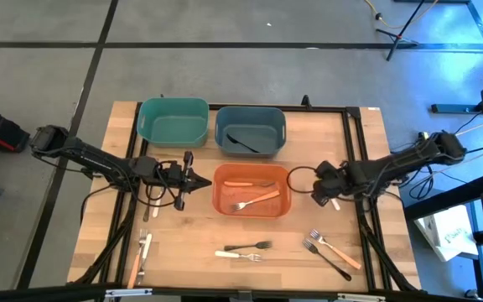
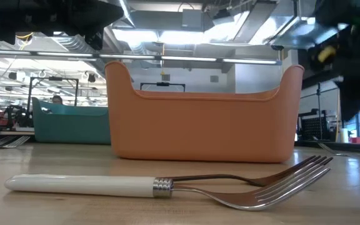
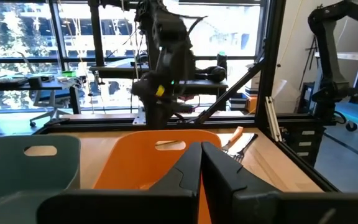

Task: Sort silverware by color (type)
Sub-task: Put the white fork into the green bin

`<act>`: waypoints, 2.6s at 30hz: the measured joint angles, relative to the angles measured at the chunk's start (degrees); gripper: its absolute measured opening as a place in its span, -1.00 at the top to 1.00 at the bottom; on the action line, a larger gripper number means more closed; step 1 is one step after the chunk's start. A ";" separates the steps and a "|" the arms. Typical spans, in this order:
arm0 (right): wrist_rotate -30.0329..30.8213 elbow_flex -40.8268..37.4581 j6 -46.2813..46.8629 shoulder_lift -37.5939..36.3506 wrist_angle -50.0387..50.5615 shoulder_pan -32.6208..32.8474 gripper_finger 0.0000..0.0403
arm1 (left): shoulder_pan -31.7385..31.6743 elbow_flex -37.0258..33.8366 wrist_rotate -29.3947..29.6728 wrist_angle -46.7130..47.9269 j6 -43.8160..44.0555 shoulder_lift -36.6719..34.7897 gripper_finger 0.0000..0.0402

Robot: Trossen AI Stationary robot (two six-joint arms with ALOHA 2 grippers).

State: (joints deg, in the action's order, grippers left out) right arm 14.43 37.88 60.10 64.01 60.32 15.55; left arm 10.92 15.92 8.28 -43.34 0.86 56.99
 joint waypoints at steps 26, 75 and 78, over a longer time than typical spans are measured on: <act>-14.29 -10.95 -6.58 3.61 -10.52 -11.17 0.27 | -0.01 -0.02 -1.54 0.23 0.01 0.00 0.97; 11.22 3.71 -49.00 -1.43 -53.76 -11.08 0.92 | -0.02 -0.04 7.88 1.75 0.26 0.00 -0.03; 8.57 3.72 -52.25 1.72 -63.13 -11.08 0.92 | -0.02 -0.04 8.52 1.71 0.20 0.00 -0.01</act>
State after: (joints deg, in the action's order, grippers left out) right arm 23.01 41.60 7.84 65.72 -2.80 4.47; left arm 10.90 15.88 16.80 -41.63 1.06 56.99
